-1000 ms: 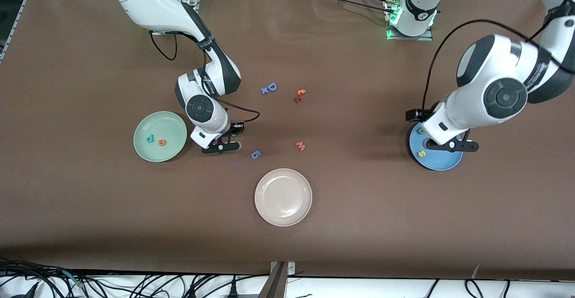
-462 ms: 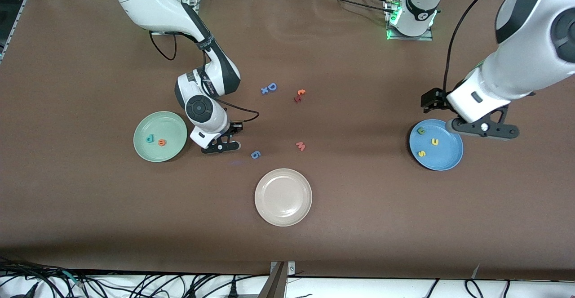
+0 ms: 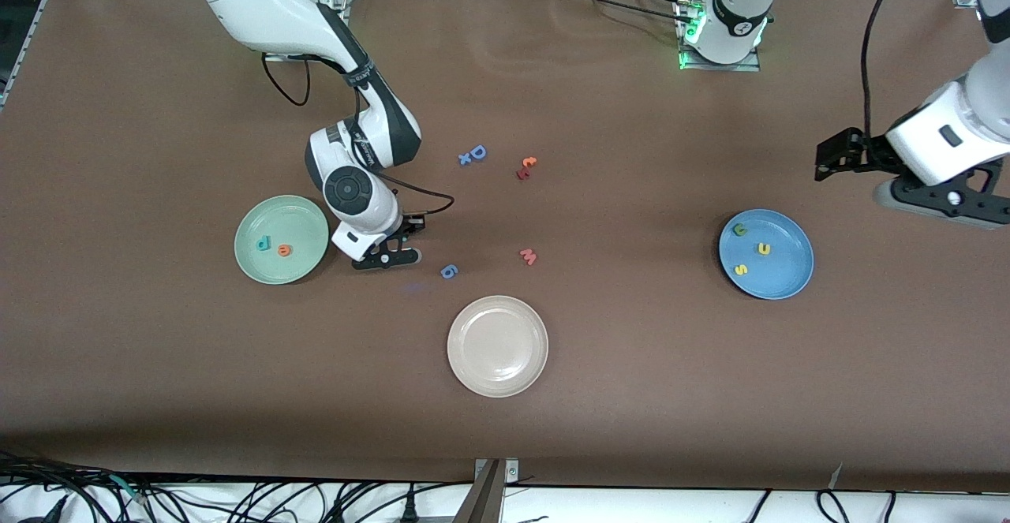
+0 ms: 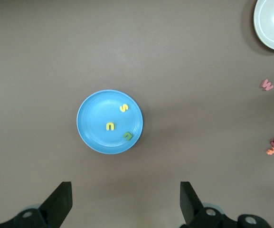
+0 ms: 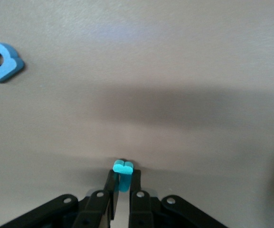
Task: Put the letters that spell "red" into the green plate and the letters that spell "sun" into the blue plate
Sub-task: 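Grasp the teal 1 with the right gripper while the left gripper withdraws, then place the teal 1 on the green plate with the right gripper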
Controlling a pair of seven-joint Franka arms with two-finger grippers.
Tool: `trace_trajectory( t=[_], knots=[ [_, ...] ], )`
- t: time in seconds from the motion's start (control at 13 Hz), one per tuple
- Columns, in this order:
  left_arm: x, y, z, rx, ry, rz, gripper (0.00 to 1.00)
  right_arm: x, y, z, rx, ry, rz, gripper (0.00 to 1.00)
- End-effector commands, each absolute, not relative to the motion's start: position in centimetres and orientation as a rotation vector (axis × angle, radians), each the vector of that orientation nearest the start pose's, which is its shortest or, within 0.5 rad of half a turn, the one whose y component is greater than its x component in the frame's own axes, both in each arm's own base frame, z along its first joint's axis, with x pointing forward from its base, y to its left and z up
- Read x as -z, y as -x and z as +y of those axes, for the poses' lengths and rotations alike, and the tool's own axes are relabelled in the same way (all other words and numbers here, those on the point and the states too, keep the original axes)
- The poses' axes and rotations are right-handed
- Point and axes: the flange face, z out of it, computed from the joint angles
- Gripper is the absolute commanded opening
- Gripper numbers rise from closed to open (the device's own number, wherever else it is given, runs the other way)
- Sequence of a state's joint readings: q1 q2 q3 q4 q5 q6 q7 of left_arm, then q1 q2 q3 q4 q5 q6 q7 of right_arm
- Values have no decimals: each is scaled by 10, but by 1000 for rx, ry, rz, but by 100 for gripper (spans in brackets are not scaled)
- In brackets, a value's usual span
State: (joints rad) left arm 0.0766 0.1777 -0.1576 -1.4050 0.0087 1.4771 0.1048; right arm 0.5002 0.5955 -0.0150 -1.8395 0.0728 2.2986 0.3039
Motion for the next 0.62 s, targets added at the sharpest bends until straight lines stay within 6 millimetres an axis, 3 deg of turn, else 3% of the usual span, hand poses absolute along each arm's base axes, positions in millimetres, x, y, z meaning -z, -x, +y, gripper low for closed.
trace_trajectory(
  t=[0.0,0.08,0.31,0.38,0.54],
  knots=[
    [-597,-577,-18,-71,3164,240,100,-256,-570,254,-260,3172,-185,0],
    [-596,-563,-17,-18,3161,238,100,-269,-576,233,-278,3181,-192,0],
    [-600,-558,-17,5,3162,235,100,-271,-594,166,-321,3207,-217,0],
    [-603,-557,-22,4,3151,255,100,-266,-599,141,-337,3212,-249,0],
    [-603,-559,-20,-1,3148,260,100,-235,-601,109,-401,3214,-235,0]
  ],
)
